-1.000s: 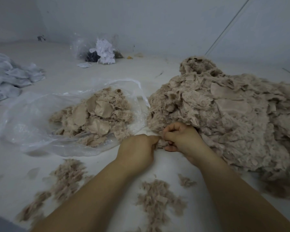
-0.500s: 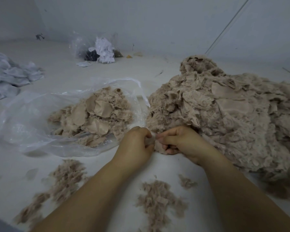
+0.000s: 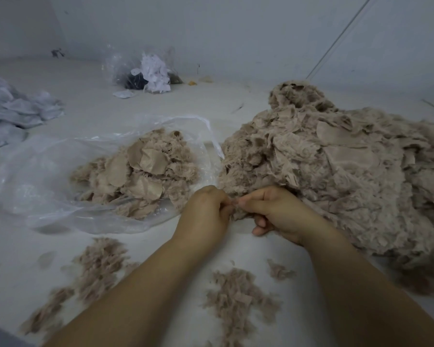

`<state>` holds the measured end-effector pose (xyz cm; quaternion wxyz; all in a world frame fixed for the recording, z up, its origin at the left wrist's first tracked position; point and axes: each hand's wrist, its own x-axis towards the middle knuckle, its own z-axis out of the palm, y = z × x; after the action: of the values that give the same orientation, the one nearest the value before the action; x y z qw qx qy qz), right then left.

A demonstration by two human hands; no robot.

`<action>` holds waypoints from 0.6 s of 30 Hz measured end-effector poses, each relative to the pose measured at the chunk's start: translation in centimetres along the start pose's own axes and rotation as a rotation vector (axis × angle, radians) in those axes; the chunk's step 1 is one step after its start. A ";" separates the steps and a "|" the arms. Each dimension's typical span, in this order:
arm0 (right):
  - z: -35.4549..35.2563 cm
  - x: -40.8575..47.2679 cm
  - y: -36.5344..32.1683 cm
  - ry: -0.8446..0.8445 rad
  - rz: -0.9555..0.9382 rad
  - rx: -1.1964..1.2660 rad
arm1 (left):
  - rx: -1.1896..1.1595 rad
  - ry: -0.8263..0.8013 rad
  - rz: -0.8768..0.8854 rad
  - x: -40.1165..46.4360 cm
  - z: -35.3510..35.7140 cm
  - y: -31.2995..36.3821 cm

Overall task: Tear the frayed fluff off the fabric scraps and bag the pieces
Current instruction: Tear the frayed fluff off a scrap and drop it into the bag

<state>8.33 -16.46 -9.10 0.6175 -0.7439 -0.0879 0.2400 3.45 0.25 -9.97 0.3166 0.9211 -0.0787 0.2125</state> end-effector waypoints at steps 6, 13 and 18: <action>-0.1 0.1 -0.1 0.016 0.054 0.061 | -0.101 0.247 0.082 -0.1 -0.9 0.1; -0.3 -0.4 -0.4 -0.026 0.048 0.194 | -0.095 0.246 0.224 -0.2 -0.1 0.8; -0.3 -0.4 -0.7 -0.108 0.053 0.218 | -0.150 0.290 0.317 -0.5 0.1 1.6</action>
<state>8.27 -16.77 -8.29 0.6825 -0.6603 -0.0747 0.3043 2.64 -1.09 -9.39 0.3550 0.8309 -0.1917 0.3831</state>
